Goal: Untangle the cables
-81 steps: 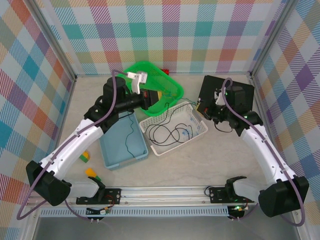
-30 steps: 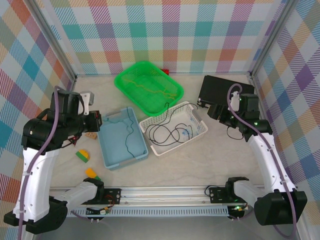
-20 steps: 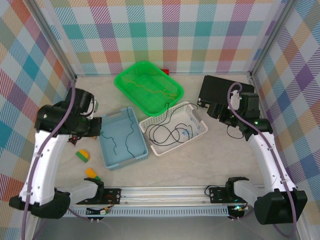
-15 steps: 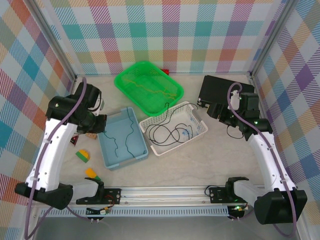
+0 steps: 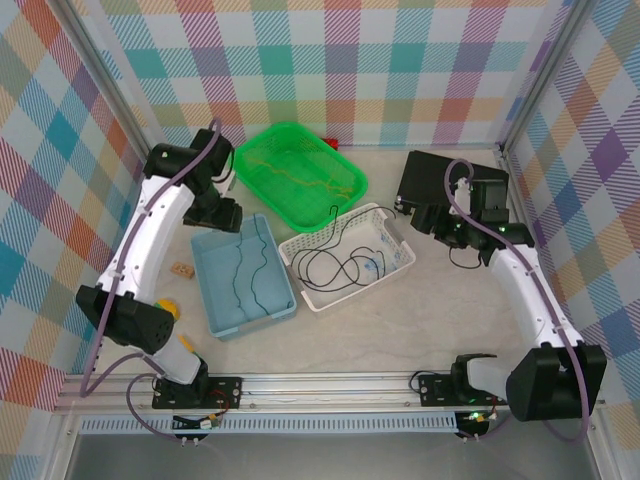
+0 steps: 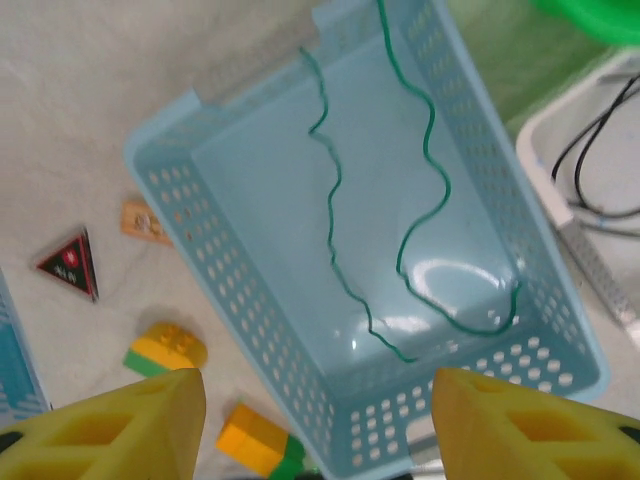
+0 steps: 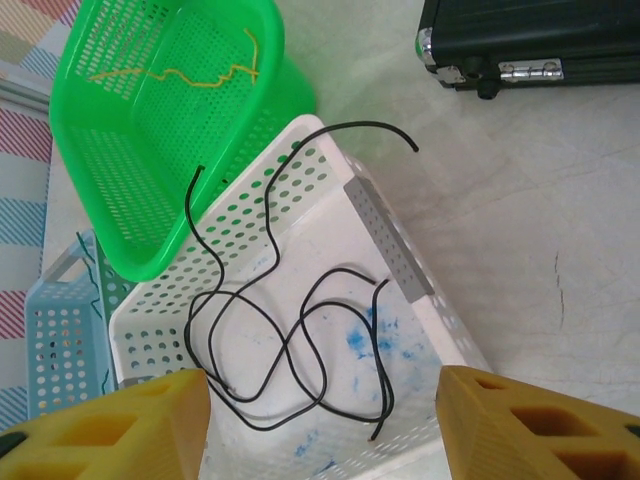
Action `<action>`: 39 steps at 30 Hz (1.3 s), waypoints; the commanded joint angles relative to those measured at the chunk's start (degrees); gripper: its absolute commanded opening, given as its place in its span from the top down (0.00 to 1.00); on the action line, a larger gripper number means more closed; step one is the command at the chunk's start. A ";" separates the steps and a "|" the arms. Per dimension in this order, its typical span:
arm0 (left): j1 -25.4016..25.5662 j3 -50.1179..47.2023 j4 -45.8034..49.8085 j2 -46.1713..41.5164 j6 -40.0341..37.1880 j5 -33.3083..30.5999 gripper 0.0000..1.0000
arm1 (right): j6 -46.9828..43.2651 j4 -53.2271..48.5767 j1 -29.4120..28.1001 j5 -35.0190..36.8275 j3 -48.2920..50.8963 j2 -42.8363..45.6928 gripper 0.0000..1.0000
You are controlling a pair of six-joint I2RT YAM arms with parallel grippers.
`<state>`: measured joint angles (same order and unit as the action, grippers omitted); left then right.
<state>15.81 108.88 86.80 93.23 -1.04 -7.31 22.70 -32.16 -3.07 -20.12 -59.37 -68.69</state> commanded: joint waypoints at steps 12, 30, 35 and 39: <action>-3.36 -25.18 -44.00 -26.87 -1.30 4.59 0.00 | -9.78 13.55 -0.27 3.47 2.80 5.60 0.32; -15.14 -71.03 -92.49 -37.25 13.14 -16.30 0.00 | -12.90 26.08 2.74 31.56 11.75 6.01 0.01; -16.38 -78.20 -99.90 -33.43 12.27 -15.51 0.00 | -14.25 32.91 4.48 28.22 18.28 5.18 0.01; -16.35 -83.47 -108.90 -29.36 12.65 -14.45 0.00 | -15.04 41.13 4.51 26.68 24.50 2.75 0.01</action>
<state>-0.16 28.64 -11.03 62.48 10.87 -21.15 9.34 0.27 1.50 7.29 -37.78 -64.25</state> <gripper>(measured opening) 0.997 0.990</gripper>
